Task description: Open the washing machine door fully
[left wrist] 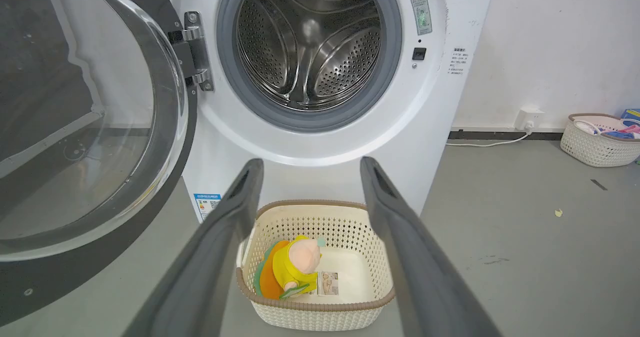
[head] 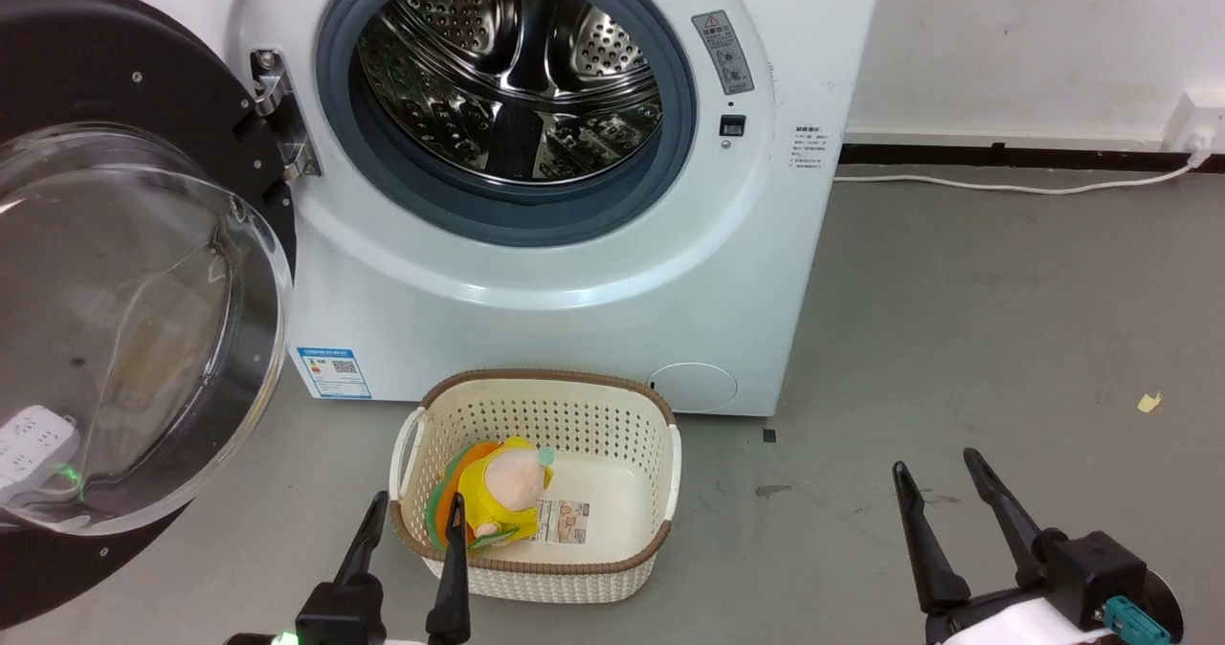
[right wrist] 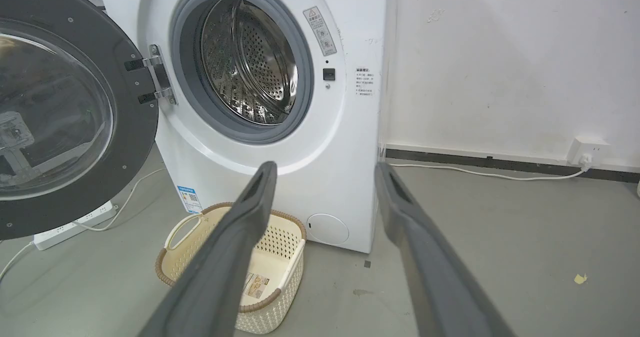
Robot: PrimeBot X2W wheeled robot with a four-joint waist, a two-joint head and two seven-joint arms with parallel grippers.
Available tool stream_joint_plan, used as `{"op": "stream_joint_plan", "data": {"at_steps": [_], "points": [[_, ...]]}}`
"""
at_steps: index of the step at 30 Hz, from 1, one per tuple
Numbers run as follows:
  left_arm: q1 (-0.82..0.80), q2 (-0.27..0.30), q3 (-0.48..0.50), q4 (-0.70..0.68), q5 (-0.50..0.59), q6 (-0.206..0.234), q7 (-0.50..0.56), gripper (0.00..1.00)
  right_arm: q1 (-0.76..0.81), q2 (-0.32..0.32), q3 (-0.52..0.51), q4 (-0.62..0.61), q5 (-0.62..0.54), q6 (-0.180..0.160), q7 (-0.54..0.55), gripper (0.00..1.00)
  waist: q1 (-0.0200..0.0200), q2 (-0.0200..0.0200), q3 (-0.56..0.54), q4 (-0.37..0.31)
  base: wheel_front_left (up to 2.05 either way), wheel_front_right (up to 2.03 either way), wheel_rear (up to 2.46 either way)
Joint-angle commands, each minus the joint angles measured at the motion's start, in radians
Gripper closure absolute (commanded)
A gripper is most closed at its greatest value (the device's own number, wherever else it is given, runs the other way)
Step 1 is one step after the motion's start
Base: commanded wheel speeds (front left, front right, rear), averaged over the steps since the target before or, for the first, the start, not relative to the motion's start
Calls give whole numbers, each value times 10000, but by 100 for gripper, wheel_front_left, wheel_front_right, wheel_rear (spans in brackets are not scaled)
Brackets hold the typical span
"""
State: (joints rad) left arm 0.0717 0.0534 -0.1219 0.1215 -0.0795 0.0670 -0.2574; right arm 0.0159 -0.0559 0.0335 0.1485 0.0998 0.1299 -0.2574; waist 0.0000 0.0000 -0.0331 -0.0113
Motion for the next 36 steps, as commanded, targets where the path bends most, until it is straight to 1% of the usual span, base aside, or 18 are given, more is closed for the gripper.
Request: {"op": "stream_joint_plan", "data": {"at_steps": [1,12,13,16,36], "points": [[-83,30,-20,5,37,-56,-43,0,18,56,4,13,99,8,-43,0,0,0,0,6,0,0,0],[-104,35,12,-131,45,-88,-43,0,9,56,32,-7,128,8,-43,0,0,0,33,68,0,0,0],[-106,34,12,-163,19,-123,-43,100,13,56,24,-11,126,8,-43,100,0,0,40,79,0,0,0],[0,-6,27,-132,-27,-84,15,100,-1,-2,38,10,86,0,4,100,0,0,40,77,0,0,0],[-113,-10,211,-302,102,-176,417,100,-26,7,-20,-225,-84,1,407,100,0,0,86,83,0,0,0]]}}
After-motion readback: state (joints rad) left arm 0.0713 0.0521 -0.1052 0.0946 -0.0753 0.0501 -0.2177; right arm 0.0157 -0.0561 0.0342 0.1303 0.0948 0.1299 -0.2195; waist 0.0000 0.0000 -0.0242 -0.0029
